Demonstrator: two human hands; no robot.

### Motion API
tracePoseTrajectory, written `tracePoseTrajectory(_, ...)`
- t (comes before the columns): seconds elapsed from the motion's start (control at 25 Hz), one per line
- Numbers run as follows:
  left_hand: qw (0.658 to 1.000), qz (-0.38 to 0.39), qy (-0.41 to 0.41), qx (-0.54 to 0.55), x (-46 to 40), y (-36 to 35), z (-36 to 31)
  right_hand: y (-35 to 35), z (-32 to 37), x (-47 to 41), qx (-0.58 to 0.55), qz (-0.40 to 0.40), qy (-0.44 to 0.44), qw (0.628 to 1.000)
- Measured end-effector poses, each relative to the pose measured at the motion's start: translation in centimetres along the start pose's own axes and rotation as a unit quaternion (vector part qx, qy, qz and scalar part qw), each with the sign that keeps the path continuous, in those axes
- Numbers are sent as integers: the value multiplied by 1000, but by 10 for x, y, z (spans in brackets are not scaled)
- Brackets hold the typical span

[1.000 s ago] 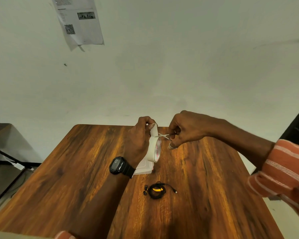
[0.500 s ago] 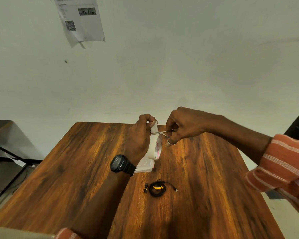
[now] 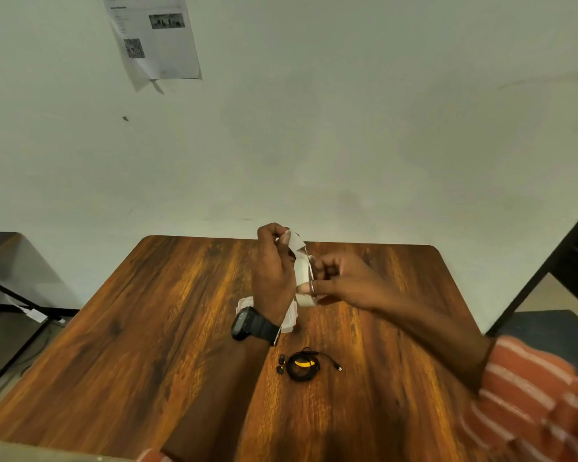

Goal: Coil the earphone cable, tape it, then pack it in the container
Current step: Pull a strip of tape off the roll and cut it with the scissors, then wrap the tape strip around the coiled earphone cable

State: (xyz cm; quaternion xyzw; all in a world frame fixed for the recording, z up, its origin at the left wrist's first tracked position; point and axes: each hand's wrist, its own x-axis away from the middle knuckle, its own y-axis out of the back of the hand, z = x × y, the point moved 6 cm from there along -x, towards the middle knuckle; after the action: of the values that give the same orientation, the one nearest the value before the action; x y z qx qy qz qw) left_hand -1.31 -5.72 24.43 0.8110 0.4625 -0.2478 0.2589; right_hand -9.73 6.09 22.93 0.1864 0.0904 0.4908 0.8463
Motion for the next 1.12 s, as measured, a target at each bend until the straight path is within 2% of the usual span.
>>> tracePoseTrajectory(0.12,998,-51,28,-2,7,-3,0,-13,-13,14,-136,-94,16,986)
tracePoseTrajectory(0.2,988,-77,121,55,15,-9,12,-24,-24,19,-178,-133,10,975)
tracePoseTrajectory(0.32,940,-106,288,148,31,-15,38,-34,-72,18,-233,-173,-63,955)
tracePoseTrajectory(0.36,934,-109,316,130,37,-11,48,-33,-97,19,-192,-195,-93,957)
tracePoseTrajectory(0.44,931,-102,344,71,49,4,68,-23,-160,24,34,-199,-154,967)
tracePoseTrajectory(0.52,930,-71,358,41,67,18,86,-15,-225,42,197,-140,-251,937)
tracePoseTrajectory(0.6,924,-32,380,26,89,27,98,-15,-275,59,257,-79,-287,920)
tracePoseTrajectory(0.72,911,-6,412,33,116,30,105,-18,-303,64,277,-53,-283,917)
tracePoseTrajectory(0.96,910,27,413,10,127,24,111,-4,-295,54,235,-176,-322,900)
tracePoseTrajectory(1.12,921,70,384,-2,122,9,100,22,-290,36,235,-187,-322,898)
